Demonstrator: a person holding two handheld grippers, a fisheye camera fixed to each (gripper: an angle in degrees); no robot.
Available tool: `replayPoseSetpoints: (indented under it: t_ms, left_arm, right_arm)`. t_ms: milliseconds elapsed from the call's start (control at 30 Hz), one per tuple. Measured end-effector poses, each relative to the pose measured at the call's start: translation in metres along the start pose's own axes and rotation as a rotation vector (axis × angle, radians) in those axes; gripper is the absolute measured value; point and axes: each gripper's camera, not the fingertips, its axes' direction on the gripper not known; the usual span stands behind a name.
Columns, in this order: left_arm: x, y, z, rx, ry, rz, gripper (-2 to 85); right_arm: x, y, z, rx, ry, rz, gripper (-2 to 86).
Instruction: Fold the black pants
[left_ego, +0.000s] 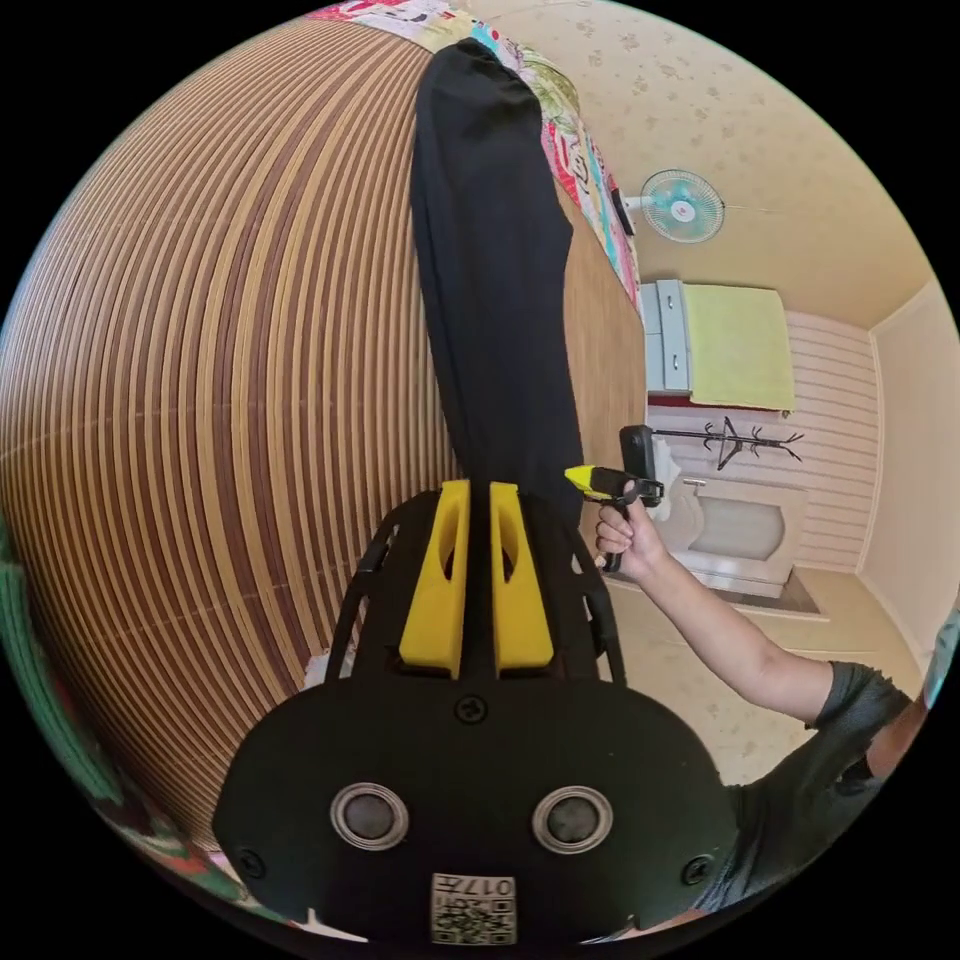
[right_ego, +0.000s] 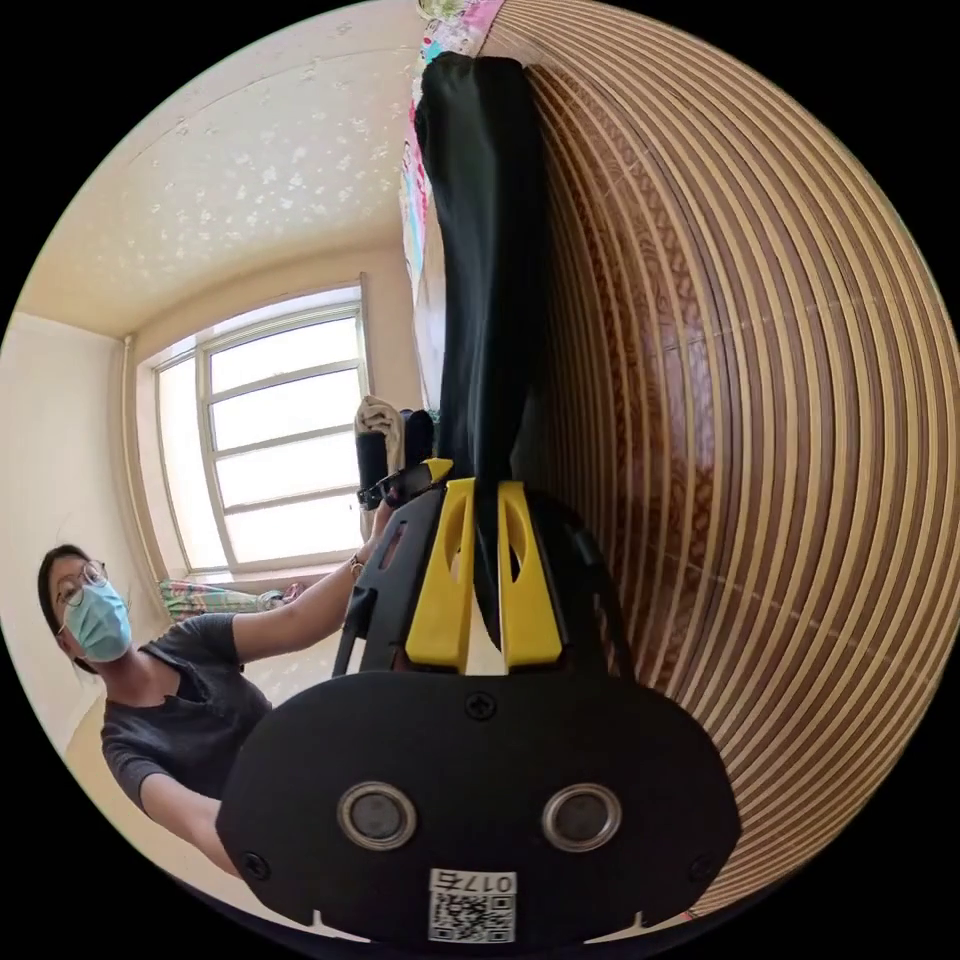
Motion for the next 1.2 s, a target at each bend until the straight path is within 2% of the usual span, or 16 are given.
replayPoseSetpoints:
  t_ms: [167,400,567,767,867,967,1133,1200]
  left_arm:
    - [0.052,0.069,-0.051,0.036,0.273,0.132,4.1]
    - [0.159,0.183,-0.11,0.051,0.408,0.297,3.9]
    - [0.272,0.251,-0.172,0.113,0.428,0.545,3.9]
    - [0.379,0.277,-0.232,0.21,0.519,0.819,4.0]
    - [0.413,0.274,-0.249,0.231,0.597,0.933,4.1]
    - [0.426,0.259,-0.25,0.263,0.533,0.944,4.0]
    - [0.398,0.181,-0.22,0.25,0.322,0.703,4.0]
    - [0.382,0.145,-0.202,0.239,0.243,0.644,4.0]
  right_arm:
    - [-0.039,0.075,-0.027,0.023,-0.183,-0.154,2.2]
    - [-0.137,0.204,-0.048,-0.009,-0.342,-0.341,1.6]
    - [-0.244,0.261,-0.068,-0.031,-0.31,-0.576,1.6]
    - [-0.368,0.292,-0.094,-0.061,-0.323,-0.852,1.5]
    - [-0.415,0.298,-0.106,-0.073,-0.244,-0.948,1.4]
    - [-0.435,0.289,-0.112,-0.048,-0.045,-0.947,1.3]
    - [-0.397,0.217,-0.101,0.019,0.297,-0.739,1.2]
    - [-0.373,0.186,-0.095,0.02,0.351,-0.682,1.2]
